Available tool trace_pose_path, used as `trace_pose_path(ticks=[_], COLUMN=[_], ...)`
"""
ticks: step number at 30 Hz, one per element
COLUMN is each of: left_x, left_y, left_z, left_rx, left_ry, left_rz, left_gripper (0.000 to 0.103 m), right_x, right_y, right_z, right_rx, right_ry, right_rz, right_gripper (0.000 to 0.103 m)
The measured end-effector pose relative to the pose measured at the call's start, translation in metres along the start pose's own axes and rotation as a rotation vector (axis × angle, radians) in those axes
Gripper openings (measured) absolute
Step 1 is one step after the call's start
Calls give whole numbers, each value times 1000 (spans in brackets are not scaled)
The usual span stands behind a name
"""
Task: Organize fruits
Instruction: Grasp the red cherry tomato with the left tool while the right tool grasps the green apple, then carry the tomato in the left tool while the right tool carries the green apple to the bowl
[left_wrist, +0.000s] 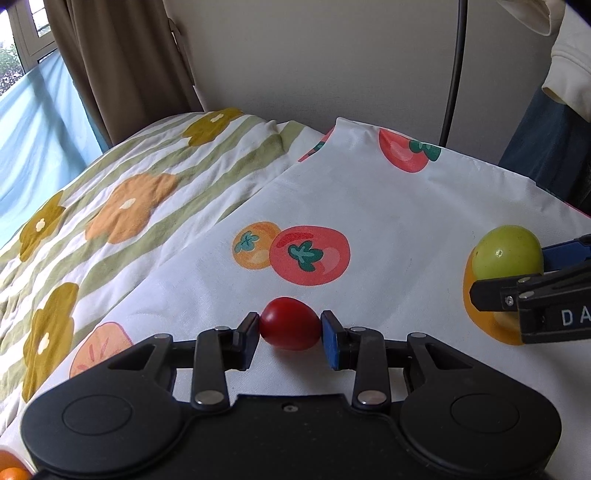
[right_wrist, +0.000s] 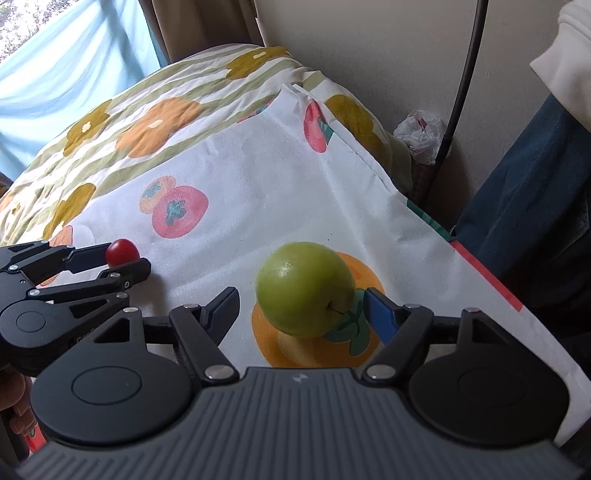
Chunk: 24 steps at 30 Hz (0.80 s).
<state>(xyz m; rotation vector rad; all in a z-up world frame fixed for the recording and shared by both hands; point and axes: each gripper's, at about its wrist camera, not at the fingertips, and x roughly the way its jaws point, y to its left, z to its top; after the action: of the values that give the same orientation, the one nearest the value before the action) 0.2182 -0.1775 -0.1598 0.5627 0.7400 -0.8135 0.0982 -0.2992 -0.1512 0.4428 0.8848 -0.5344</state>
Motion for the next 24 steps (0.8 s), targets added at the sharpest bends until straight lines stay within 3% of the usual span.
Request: trace_pose_path(ticks=[6,7,14,24], left_x=[-18,-20,-44,-92], left_y=[3,3,-3,-6], left_z=[-7,-8,-15,-21], left_rx=[-61,-71,-154,-322], left_ry=[4,6,10,-2], left_rz=[36,43,116,253], left_gripper=[39,39,39,39], right_x=[2,4,-1,-32], right_y=[-2,-3,-3,20], right_z=[5,6,6,16], right_rx=[-15,-23,-102,-285], right_ry=[-7,2,11,-40], right_rz=[-7,3,48,188], right_gripper=[83,73,73,73])
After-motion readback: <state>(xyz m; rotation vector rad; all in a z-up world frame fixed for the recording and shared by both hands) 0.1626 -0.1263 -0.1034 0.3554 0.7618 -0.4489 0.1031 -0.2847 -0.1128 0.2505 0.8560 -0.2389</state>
